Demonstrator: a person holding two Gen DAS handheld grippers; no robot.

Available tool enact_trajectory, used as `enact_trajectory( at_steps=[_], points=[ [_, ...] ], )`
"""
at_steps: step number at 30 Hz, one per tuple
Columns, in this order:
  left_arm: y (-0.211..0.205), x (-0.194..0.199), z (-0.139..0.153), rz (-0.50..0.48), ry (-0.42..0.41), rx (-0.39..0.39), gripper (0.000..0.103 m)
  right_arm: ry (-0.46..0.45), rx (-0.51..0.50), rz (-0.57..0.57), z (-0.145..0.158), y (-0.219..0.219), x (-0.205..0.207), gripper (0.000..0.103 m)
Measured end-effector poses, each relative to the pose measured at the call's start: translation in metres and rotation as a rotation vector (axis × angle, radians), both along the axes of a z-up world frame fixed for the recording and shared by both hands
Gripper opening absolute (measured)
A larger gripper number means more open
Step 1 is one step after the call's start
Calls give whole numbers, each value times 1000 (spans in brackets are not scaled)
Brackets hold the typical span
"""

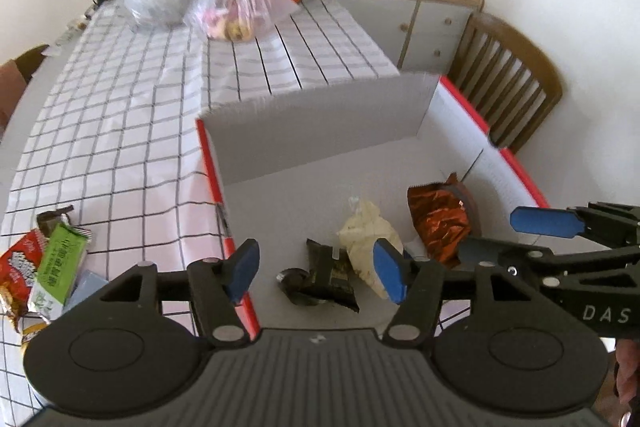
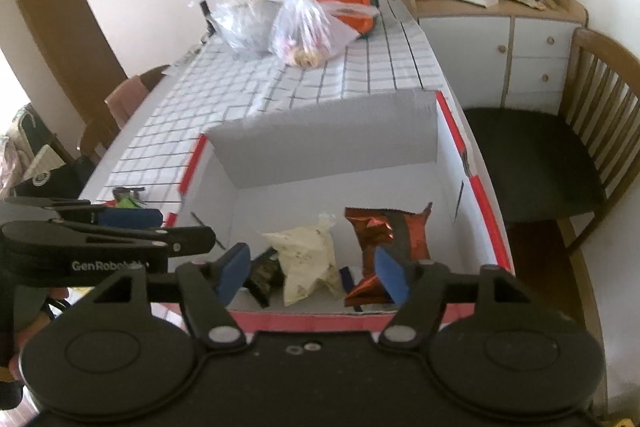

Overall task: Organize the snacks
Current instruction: 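Open both tools to drop the packets into the box, then move both tools back to the snack pile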

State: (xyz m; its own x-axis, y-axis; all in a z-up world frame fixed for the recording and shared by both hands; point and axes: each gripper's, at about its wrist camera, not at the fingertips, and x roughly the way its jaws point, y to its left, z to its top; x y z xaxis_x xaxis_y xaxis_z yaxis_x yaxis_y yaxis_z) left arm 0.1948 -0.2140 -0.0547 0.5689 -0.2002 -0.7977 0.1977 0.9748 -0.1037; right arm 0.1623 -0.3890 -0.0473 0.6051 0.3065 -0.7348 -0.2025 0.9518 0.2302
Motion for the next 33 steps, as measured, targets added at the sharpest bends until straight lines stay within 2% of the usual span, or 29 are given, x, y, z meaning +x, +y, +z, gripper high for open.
enact_trajectory(
  at_steps=[7,12,17,21,33],
  points=[
    [19,-27,21,31,-67,-20,65,-44,22,34,19,11,-16,78],
    [39,-48,30,59,-109,-32,70,-93,25,56,32,27,-28,94],
    [66,-63,35,81,-134,-44,74,-121,29,86,39,50,-36,100],
    [95,-72,35,102,-149,-56,81,-124,28,104,41,77,-40,103],
    [202,-78,23,172,-113,-49,82,-67,-14,128,20,160,-43,103]
  ],
)
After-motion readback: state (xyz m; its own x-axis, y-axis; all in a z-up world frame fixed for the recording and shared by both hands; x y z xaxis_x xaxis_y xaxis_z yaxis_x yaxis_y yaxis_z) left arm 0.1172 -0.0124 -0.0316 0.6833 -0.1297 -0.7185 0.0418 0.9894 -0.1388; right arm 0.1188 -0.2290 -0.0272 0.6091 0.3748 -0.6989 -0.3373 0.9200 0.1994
